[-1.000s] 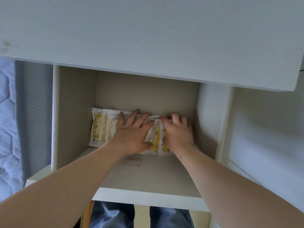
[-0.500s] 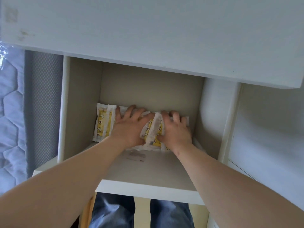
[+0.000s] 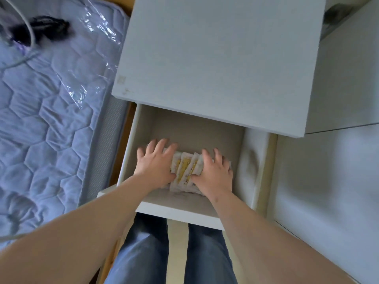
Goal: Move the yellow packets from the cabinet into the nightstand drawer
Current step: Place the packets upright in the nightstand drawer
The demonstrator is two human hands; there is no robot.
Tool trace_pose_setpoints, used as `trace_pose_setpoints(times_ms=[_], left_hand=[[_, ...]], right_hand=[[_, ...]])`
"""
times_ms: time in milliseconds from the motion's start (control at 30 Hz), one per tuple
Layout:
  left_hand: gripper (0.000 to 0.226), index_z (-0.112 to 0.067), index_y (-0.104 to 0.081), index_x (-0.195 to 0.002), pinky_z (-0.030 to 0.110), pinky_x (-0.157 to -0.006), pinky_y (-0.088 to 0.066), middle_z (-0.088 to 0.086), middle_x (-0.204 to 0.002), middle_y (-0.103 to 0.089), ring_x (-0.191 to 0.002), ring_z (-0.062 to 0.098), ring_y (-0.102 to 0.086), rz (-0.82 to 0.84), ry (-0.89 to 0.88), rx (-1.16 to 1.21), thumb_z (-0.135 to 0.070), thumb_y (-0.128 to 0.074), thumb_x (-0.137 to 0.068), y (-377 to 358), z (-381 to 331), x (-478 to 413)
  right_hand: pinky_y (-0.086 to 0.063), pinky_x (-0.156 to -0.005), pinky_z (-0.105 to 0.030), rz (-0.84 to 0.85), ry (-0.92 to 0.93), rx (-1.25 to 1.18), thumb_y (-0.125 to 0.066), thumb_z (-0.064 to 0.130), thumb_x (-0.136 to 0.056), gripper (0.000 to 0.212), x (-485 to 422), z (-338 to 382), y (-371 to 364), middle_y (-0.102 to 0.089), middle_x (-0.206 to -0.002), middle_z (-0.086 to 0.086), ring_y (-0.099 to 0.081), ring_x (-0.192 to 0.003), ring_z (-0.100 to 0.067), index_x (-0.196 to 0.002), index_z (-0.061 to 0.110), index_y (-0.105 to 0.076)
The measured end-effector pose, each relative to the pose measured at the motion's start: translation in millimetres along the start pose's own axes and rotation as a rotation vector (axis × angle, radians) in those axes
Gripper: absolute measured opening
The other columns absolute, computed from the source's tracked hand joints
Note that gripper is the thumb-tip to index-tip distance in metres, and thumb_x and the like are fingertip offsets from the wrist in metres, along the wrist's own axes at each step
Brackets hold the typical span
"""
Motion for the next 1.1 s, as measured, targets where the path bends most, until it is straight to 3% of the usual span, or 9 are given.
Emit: trace_pose_setpoints(times_ms=[200,367,667,900,1100], left_hand=[[0.084,-0.038,-0.012,-0.146,0.056,-0.116,-0.007,-0.004,-0.155,-0.011,-0.145,0.024,-0.003,-0.116,0.107,0.153,-0.042,-0.066,-0.082,52.2,3.1,62.2],[0.082,-0.038,-0.014,-0.146,0.055,-0.116,-0.012,-0.005,-0.155,-0.012,-0.144,0.023,-0.006,-0.27,0.269,0.355,-0.041,-0.064,-0.082,80.4,6.0,124.1],[0.075,-0.037,-0.019,-0.146,0.052,-0.115,-0.018,-0.005,-0.154,-0.016,-0.142,0.024,-0.014,-0.422,0.48,0.557,-0.044,-0.062,-0.084,77.4,28.6,238.7],[0.074,-0.038,-0.018,-0.146,0.048,-0.113,-0.021,-0.005,-0.155,-0.015,-0.143,0.024,-0.014,-0.609,0.759,0.701,-0.046,-0.059,-0.085,53.6,99.8,364.0],[0.073,-0.036,-0.021,-0.146,0.046,-0.11,-0.028,-0.005,-0.153,-0.021,-0.141,0.021,-0.019,-0.758,1.058,0.829,-0.045,-0.059,-0.085,-26.8,161.6,515.0]], right_hand=[[-0.019,-0.112,-0.044,0.007,0.096,-0.029,-0.06,0.033,-0.084,0.069,58.7,30.3,34.1,-0.011,-0.156,-0.003,-0.015,-0.141,-0.03,-0.144,0.03,-0.025],[-0.021,-0.112,-0.045,-0.016,0.243,-0.022,-0.056,0.038,-0.089,0.065,104.0,53.5,68.4,-0.014,-0.156,0.0,-0.016,-0.141,-0.026,-0.144,0.03,-0.025],[-0.025,-0.11,-0.043,0.045,0.432,0.065,-0.054,0.039,-0.09,0.061,186.8,93.3,80.4,-0.024,-0.15,0.001,-0.026,-0.135,-0.024,-0.143,0.028,-0.025],[-0.029,-0.108,-0.039,0.083,0.704,0.143,-0.052,0.039,-0.091,0.061,276.7,191.5,38.0,-0.029,-0.15,0.001,-0.031,-0.135,-0.024,-0.145,0.025,-0.028],[-0.032,-0.109,-0.041,0.227,0.945,0.244,-0.053,0.036,-0.089,0.061,395.4,264.7,-64.1,-0.026,-0.151,-0.001,-0.03,-0.135,-0.024,-0.144,0.024,-0.03]])
Point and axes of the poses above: each hand's wrist, its own x-axis away from the middle knuckle, its own y-axis out of the back of the hand, z = x × y, the point moved 9 cm from there along -x, towards the middle knuckle
